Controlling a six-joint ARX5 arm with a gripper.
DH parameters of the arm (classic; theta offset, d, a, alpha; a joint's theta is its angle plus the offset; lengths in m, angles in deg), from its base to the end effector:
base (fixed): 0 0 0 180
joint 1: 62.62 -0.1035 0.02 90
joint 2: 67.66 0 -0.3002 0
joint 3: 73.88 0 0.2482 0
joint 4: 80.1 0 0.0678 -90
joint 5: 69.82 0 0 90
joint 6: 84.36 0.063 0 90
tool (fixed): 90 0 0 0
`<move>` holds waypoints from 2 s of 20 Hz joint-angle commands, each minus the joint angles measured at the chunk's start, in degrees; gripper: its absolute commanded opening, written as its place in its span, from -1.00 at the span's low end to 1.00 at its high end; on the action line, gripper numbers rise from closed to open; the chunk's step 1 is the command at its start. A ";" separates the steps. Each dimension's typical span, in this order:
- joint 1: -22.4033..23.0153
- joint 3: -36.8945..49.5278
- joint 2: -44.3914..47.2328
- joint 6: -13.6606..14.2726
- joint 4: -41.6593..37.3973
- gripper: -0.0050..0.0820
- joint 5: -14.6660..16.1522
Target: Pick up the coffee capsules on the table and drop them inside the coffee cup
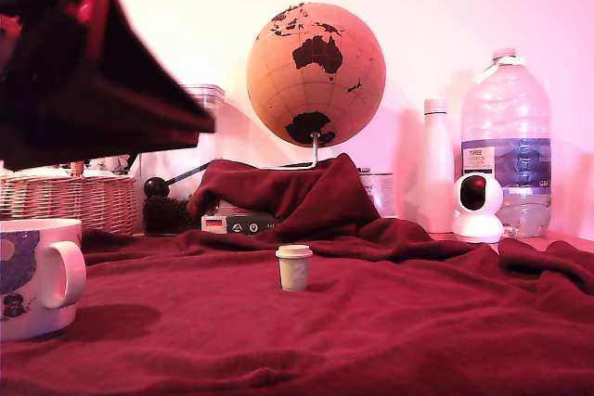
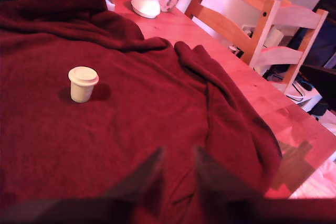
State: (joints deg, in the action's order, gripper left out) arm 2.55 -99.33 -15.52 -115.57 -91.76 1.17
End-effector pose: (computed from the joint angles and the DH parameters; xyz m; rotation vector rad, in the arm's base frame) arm 0.0944 -0.1552 0.1960 -0.3328 0.4095 -0.7201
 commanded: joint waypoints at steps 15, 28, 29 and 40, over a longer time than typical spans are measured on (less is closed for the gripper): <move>0.09 0.13 19.47 3.26 -18.01 0.63 -10.32; -2.78 -3.98 36.98 3.39 -30.03 0.63 -12.98; -2.84 -4.85 38.36 3.61 -30.10 0.63 -12.98; -7.76 -9.14 43.39 3.58 -31.17 0.63 -7.65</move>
State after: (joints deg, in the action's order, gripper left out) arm -5.02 -107.79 27.10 -112.07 -122.30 -6.78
